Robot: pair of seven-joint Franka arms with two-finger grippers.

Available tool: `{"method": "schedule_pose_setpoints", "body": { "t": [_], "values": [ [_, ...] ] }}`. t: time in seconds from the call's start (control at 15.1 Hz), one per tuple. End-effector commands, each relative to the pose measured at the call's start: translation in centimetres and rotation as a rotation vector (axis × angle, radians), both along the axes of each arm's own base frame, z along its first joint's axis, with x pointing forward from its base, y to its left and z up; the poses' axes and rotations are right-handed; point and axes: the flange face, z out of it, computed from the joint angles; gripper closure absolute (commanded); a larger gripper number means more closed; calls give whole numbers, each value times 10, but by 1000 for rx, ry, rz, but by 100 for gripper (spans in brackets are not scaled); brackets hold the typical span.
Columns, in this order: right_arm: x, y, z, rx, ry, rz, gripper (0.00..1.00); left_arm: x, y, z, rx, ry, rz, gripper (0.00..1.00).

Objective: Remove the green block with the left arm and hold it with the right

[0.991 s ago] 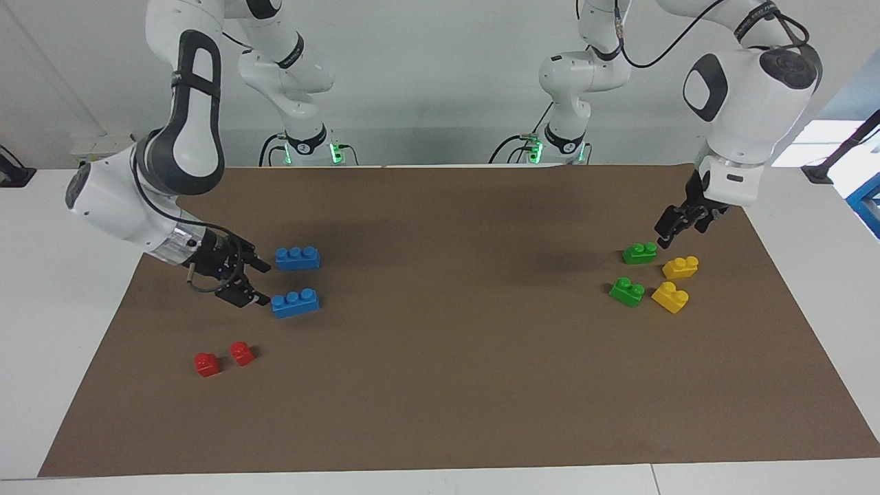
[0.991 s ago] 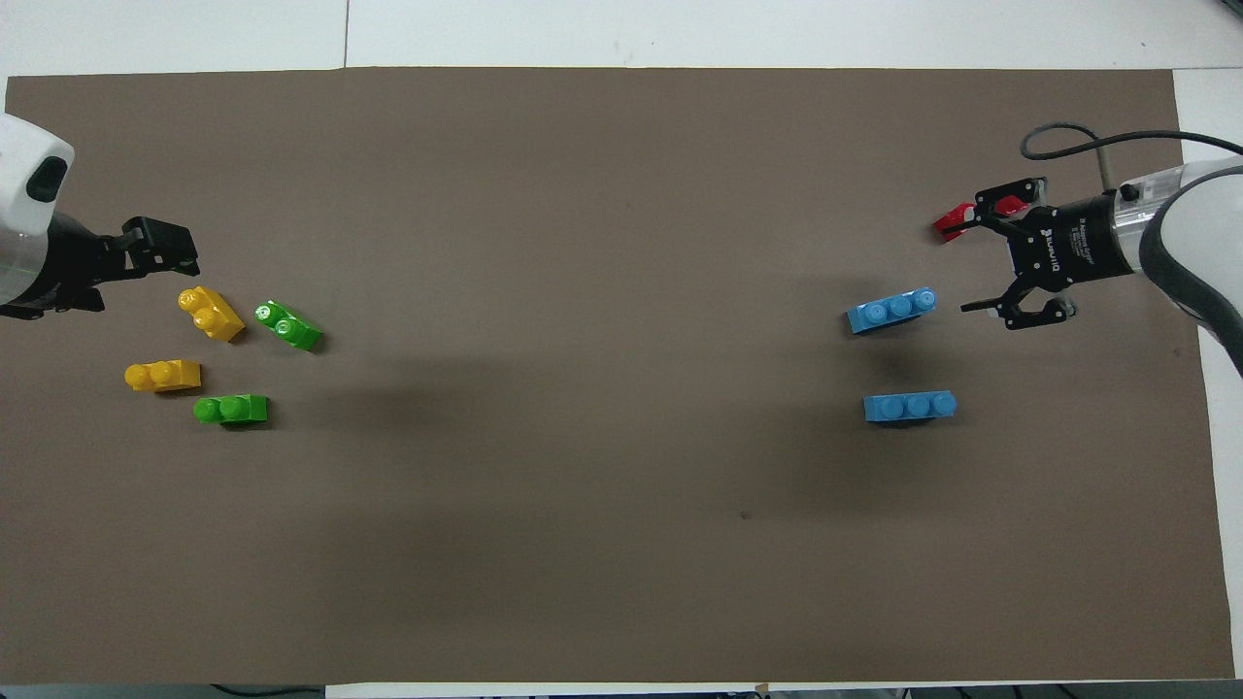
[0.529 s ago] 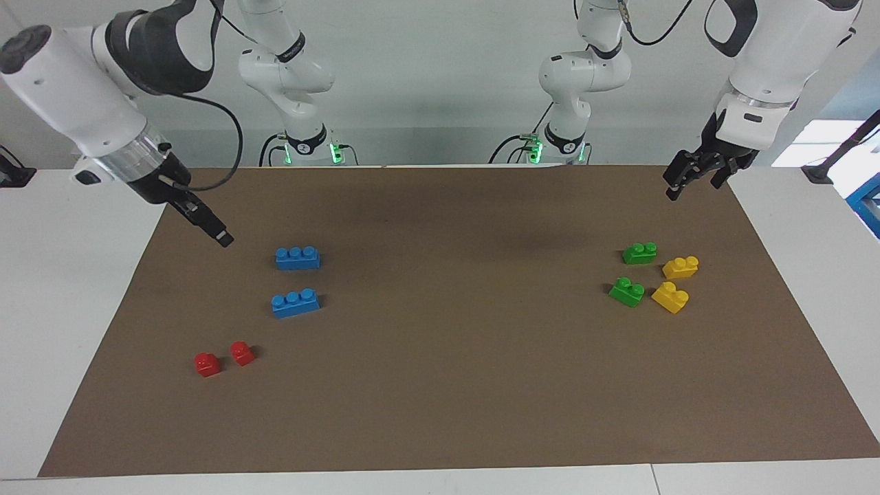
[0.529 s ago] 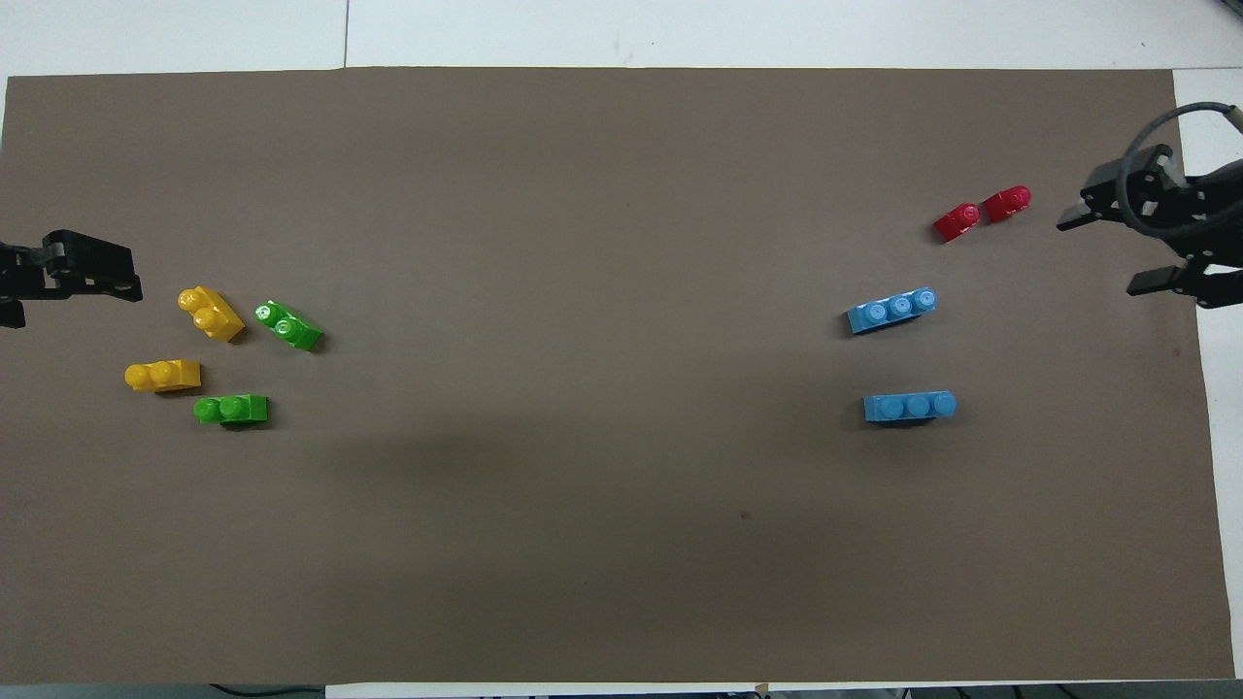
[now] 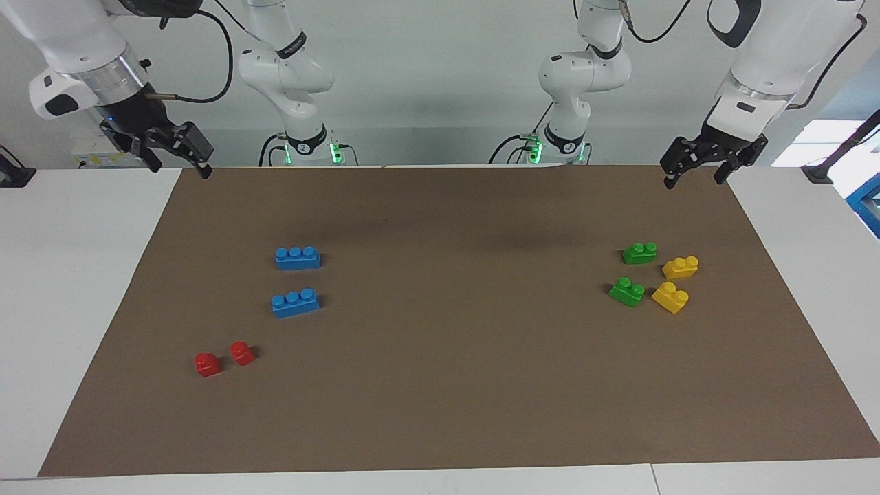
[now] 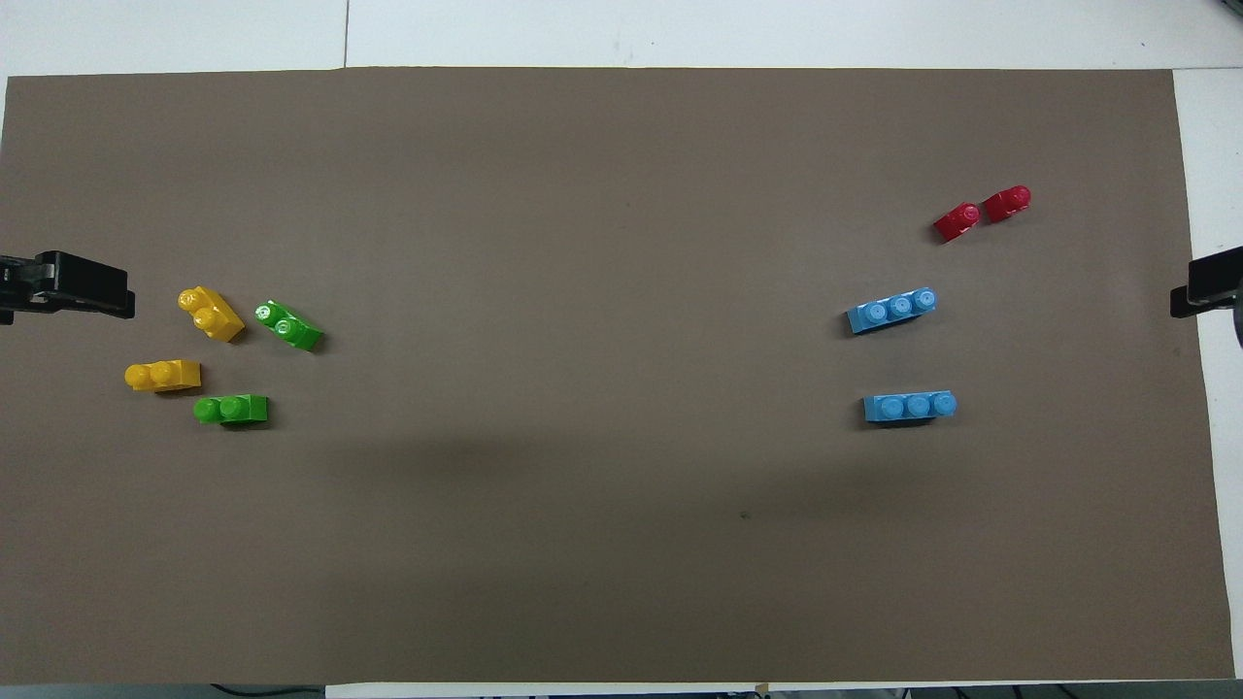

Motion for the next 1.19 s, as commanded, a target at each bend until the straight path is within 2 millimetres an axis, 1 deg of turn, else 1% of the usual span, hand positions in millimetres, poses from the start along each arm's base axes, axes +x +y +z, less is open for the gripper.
{"method": "schedule_pose_setpoints", "body": {
  "t": [0.0,0.13,0.33,0.46,0.66,1.12],
  "values": [
    [-3,2,-6,-35,7,55,0,4,1,5,-16,18,-17,0],
    [-1,2,-17,-40,-34,52,0,1,1,16,-20,16,-17,0],
    [2,-1,-23,-47,-28,38,0,1,-3,15,-78,21,-9,0],
    [2,-2,-23,-47,-28,24,0,1,-4,16,-81,19,-10,0],
    [2,-2,-23,-47,-28,21,0,0,4,18,-84,14,4,0],
    [3,5,-24,-34,-33,21,0,0,4,20,-78,6,5,0]
  ]
}}
